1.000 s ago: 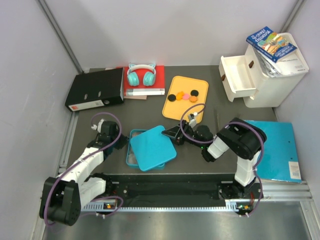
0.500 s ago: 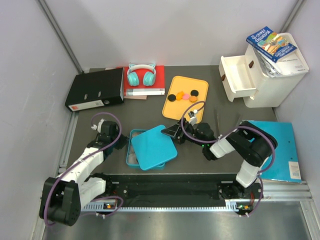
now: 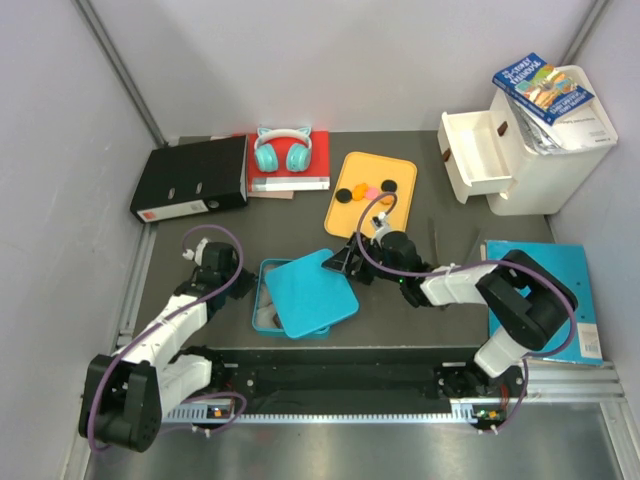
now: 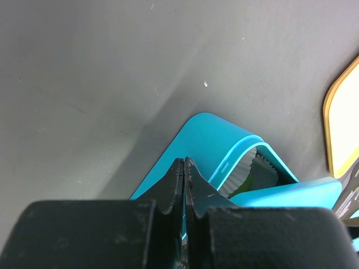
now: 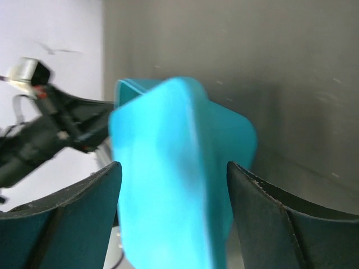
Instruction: Pack the cookies
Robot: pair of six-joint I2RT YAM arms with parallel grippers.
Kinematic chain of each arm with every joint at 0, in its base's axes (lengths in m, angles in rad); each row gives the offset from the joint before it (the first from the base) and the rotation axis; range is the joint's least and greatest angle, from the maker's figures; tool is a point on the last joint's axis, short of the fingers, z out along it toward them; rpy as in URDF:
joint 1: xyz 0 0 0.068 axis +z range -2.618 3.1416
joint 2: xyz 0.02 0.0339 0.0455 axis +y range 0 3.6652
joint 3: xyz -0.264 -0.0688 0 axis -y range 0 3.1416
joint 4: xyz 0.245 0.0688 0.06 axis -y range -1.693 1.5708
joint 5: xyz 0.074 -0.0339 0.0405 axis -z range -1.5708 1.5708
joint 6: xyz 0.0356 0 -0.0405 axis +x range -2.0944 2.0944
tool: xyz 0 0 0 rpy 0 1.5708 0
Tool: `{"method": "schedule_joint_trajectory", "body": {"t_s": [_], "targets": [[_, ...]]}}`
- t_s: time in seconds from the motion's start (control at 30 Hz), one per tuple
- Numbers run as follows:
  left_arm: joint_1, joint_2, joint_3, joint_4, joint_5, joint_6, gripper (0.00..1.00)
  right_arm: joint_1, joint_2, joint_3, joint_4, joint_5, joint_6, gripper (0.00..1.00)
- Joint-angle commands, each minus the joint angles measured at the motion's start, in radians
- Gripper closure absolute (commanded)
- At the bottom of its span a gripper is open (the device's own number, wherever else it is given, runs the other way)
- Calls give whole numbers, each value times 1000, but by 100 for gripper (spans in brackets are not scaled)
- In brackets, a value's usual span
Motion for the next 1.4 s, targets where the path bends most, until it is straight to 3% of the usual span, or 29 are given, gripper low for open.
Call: {"method": "schedule_joint_trajectory", "body": {"t_s": [0.0, 0.8, 1.1, 1.2, 1.3, 1.37], "targets": [[2, -20, 22, 13, -12, 4, 96, 20, -37, 51, -168, 50, -83, 25], [2, -32, 11, 14, -10, 2, 96, 52, -157, 125, -415, 173, -192, 23], [0, -34, 12, 7, -19, 5, 96, 28, -299, 217, -659, 320, -312, 23], [0, -37, 14, 2, -23, 7, 96, 20, -324, 271, -828, 404, -376, 34], [0, -39, 14, 0, -26, 8, 96, 21, -312, 327, -1003, 502, -448, 81], [2, -37, 12, 0, -26, 10, 96, 21, -295, 355, -1063, 535, -491, 94]]}}
